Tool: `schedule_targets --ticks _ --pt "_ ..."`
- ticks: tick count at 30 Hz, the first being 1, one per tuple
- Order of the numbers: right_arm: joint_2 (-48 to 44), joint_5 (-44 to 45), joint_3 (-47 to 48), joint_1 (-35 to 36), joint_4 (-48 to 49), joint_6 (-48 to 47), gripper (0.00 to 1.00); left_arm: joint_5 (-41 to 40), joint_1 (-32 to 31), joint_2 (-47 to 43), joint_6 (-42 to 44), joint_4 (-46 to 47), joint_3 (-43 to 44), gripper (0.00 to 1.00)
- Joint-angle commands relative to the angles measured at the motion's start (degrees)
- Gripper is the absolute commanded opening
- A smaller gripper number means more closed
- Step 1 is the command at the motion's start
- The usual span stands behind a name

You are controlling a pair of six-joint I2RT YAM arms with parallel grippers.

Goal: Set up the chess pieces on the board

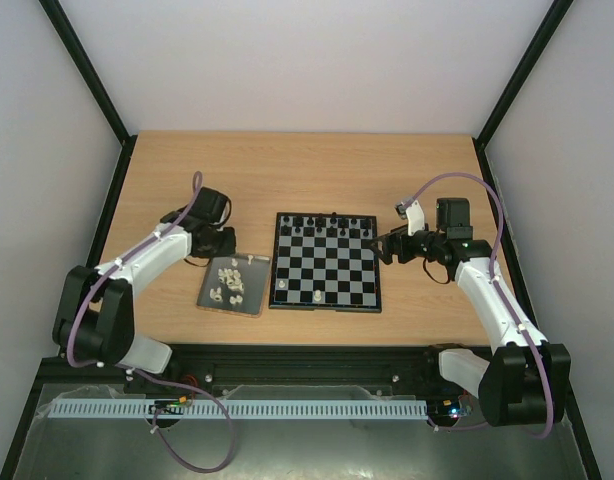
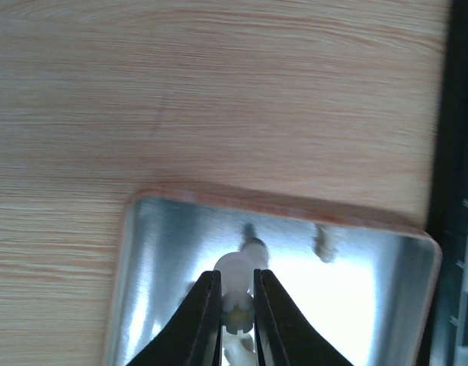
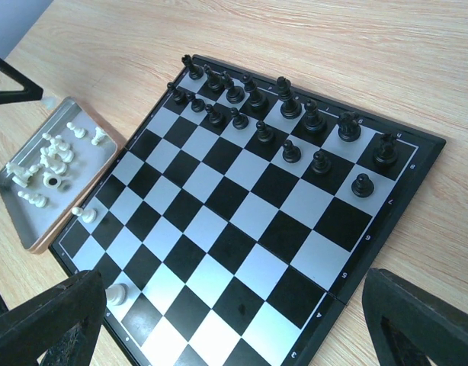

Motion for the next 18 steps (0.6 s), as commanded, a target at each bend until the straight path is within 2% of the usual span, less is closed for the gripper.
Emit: schedule_targets --ticks 1,9,18 --pt "-0.6 0.1 0.8 -0.1 -1.3 -0.9 0.93 0.8 -4.9 -3.4 0.8 -3.1 2.0 0.09" --pt "-1.3 0.4 0.7 -0.1 -1.2 -1.2 0.93 -0.5 -21.2 -5.1 0.3 -6.9 4.7 0.09" --pt "-1.6 0.4 0.7 -0.1 -1.3 -1.3 0.93 -1.3 -31.6 -1.1 -1.4 -8.7 5.0 0.09"
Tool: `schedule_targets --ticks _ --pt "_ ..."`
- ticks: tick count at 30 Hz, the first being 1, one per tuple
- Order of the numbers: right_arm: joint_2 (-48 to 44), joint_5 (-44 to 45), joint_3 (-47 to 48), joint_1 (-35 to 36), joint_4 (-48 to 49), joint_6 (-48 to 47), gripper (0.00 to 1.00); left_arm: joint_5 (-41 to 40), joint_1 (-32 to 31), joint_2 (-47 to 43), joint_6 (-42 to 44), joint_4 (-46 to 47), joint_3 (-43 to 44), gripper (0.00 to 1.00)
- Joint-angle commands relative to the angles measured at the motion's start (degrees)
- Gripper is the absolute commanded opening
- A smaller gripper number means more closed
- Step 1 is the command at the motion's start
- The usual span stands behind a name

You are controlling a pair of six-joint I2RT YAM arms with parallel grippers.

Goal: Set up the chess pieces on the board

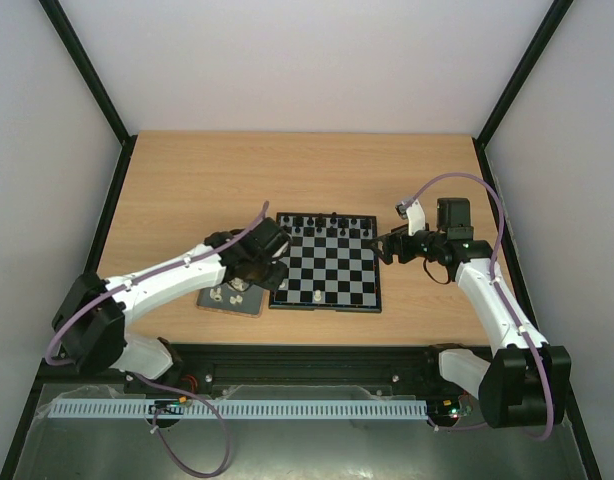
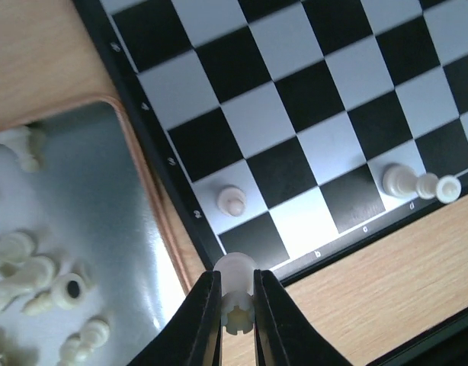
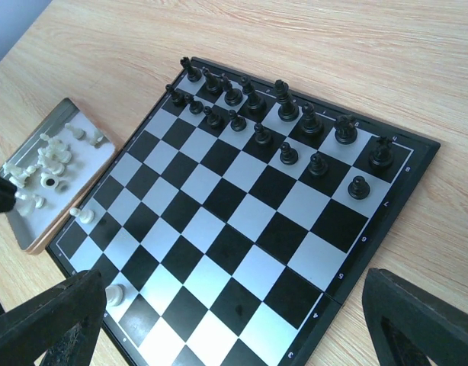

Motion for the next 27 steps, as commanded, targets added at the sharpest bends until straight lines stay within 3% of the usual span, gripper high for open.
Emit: schedule_targets --ticks 1,27 --pt "-1.1 -0.1 0.7 -0.1 -1.3 -1.1 0.93 -1.1 -3.4 3.1 -1.2 -2.4 0.9 0.09" --pt "-0.9 -0.2 0.6 -0.1 -1.4 -1.4 0.93 -0.5 -5.4 12.4 -0.8 1.9 1.0 0.09"
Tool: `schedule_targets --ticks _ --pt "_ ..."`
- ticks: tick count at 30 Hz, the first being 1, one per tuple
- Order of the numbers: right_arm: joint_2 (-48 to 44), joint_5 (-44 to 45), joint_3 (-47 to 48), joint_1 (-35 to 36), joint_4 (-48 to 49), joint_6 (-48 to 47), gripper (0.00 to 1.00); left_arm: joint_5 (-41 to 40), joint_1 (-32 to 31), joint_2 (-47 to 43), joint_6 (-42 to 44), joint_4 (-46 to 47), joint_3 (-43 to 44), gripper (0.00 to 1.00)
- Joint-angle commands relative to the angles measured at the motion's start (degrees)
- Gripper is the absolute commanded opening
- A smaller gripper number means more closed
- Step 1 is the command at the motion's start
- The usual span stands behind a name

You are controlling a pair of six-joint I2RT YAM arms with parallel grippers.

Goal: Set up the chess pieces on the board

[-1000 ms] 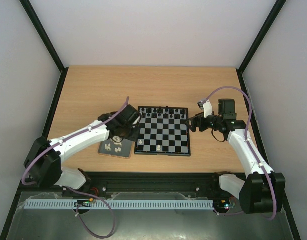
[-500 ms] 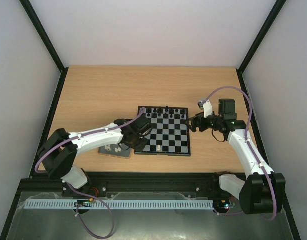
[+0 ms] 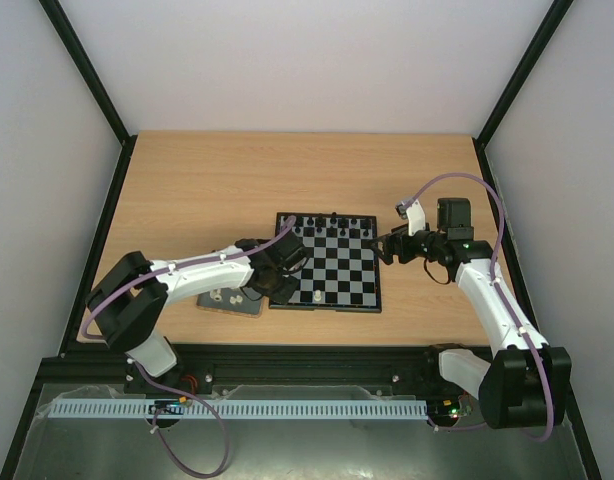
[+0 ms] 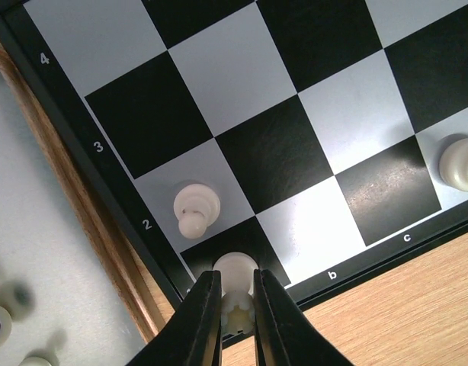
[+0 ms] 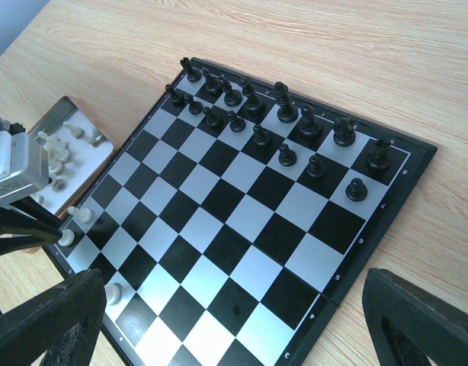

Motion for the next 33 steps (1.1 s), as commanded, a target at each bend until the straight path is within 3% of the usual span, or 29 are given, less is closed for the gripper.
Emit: schedule_targets --ticks 1,12,22,26,33 --pt "-0.6 -0.3 0.6 -0.1 -1.4 -0.6 0.93 -0.1 -0.3 1.1 -0.1 -0.2 0.8 0.09" --pt "-0.4 -0.5 0.6 -0.1 -1.5 -0.7 0.93 -1.4 -0.5 0.2 -0.3 -3.0 1.6 0.27" --pt "-0.4 -0.6 0.6 -0.1 -1.5 -0.6 0.93 -7.3 -0.3 -5.0 -0.7 -7.3 3.2 0.33" --pt "-0.4 -0.5 0.6 -0.1 -1.5 -0.6 0.93 -11.6 3.2 -5.0 -1.8 -8.3 1.7 0.32" --pt "-0.6 -0.4 0.6 -0.1 -1.6 -0.7 0.93 -11.7 12.0 -6.7 -5.3 -6.6 -1.4 0.32"
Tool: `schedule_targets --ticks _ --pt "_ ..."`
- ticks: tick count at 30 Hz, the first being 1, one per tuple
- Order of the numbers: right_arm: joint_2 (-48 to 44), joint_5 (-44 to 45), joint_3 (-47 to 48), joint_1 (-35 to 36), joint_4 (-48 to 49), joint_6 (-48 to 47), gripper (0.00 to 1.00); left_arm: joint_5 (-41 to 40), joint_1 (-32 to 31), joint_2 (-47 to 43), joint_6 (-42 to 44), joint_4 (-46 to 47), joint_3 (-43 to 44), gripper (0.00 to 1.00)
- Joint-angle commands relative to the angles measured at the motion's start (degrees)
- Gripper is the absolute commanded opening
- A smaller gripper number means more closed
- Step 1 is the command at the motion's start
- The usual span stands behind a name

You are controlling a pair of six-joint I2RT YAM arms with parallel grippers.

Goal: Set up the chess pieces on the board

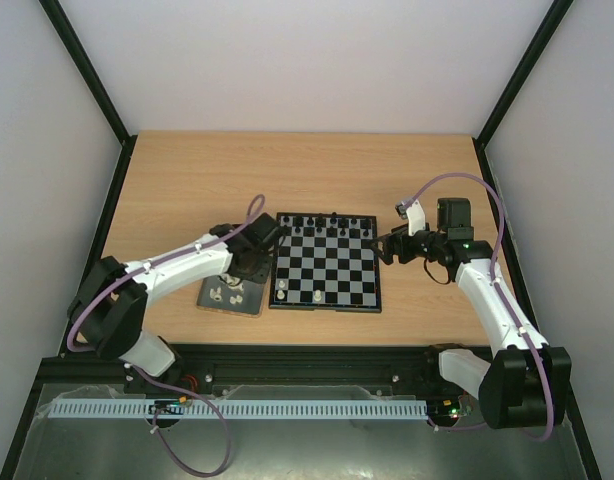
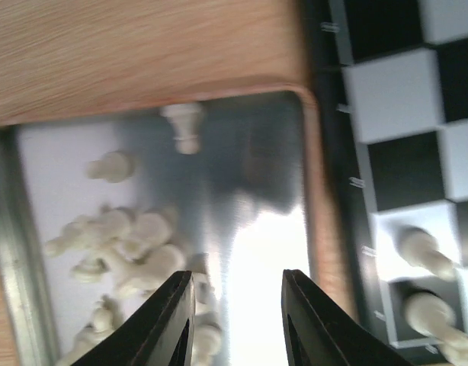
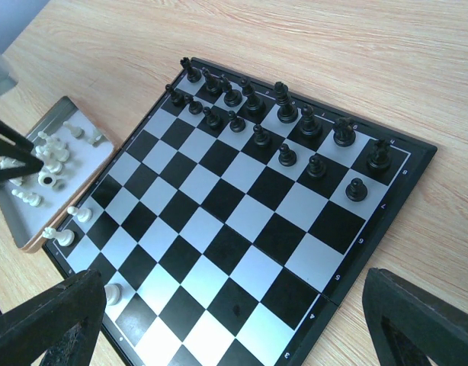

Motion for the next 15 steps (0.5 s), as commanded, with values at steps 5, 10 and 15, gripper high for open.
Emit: schedule_targets --ticks 5,10,15 --pt "-0.6 -0.5 0.6 -0.1 -1.6 -0.7 0.93 -0.3 7.5 -0.6 -2.4 0.1 -3.7 0.31" --pt "-0.5 -0.5 0.6 -0.1 -1.5 -0.8 0.93 0.9 8.4 0.8 -2.1 1.3 -4.9 0.28" --pt "-0.4 -0.5 0.6 -0.1 -1.6 -0.8 0.93 1.3 8.6 1.8 -2.1 1.6 -5.4 0.27"
